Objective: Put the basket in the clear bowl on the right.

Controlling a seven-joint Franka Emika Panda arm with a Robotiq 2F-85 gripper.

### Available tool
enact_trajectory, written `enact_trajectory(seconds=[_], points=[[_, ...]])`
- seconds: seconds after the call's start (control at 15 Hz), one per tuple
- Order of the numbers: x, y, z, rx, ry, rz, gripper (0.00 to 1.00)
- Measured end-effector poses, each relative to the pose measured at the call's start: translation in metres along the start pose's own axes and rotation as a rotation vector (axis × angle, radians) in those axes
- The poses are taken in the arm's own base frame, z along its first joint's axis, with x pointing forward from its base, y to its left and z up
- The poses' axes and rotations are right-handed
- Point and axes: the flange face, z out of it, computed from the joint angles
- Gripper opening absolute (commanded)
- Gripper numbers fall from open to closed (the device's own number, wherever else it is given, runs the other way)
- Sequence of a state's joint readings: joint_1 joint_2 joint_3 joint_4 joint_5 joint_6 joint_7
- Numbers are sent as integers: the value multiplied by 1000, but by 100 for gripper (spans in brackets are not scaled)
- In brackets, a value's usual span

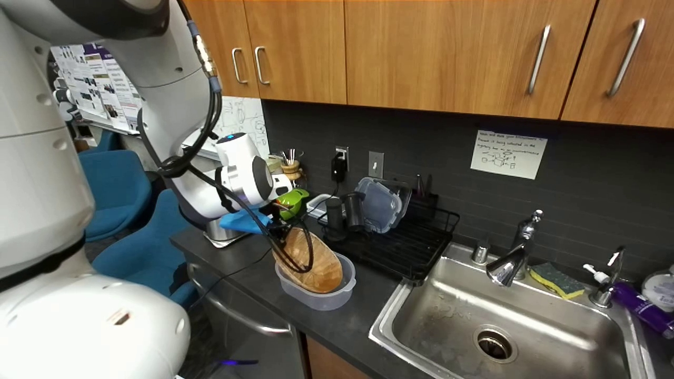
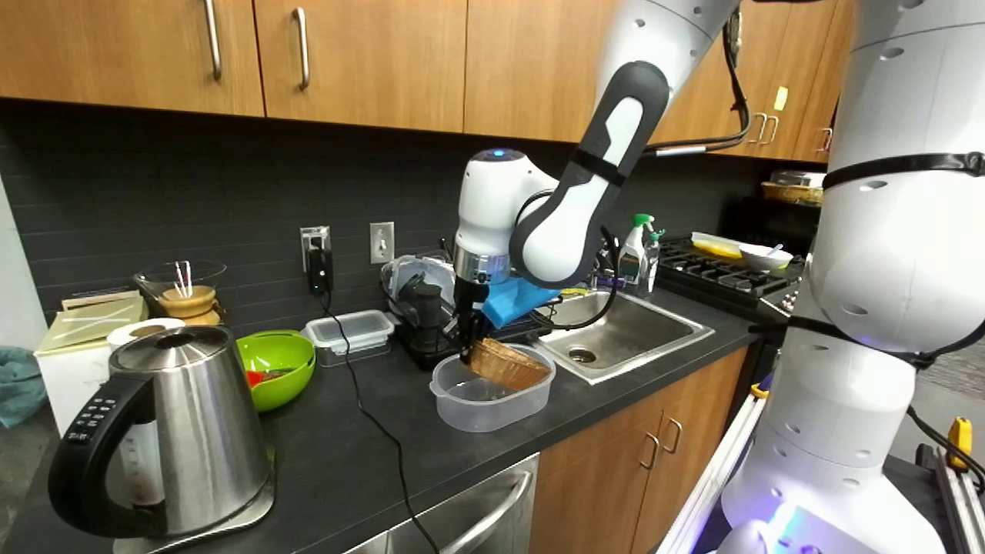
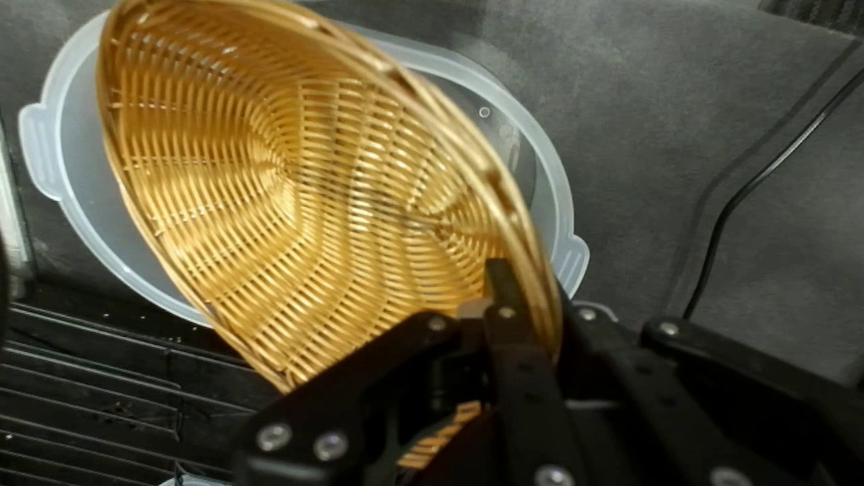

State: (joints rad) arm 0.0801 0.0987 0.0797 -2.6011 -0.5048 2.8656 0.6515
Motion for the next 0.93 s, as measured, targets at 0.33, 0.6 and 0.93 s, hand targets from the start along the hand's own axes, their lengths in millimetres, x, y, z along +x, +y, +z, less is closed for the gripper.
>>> enact_trajectory(seconds=[0.33, 0.6, 0.93], points=[[-1, -1, 4, 3, -4, -1, 8], [-1, -1, 4, 4, -4, -1, 8], [0, -1, 4, 5, -4, -2, 8]])
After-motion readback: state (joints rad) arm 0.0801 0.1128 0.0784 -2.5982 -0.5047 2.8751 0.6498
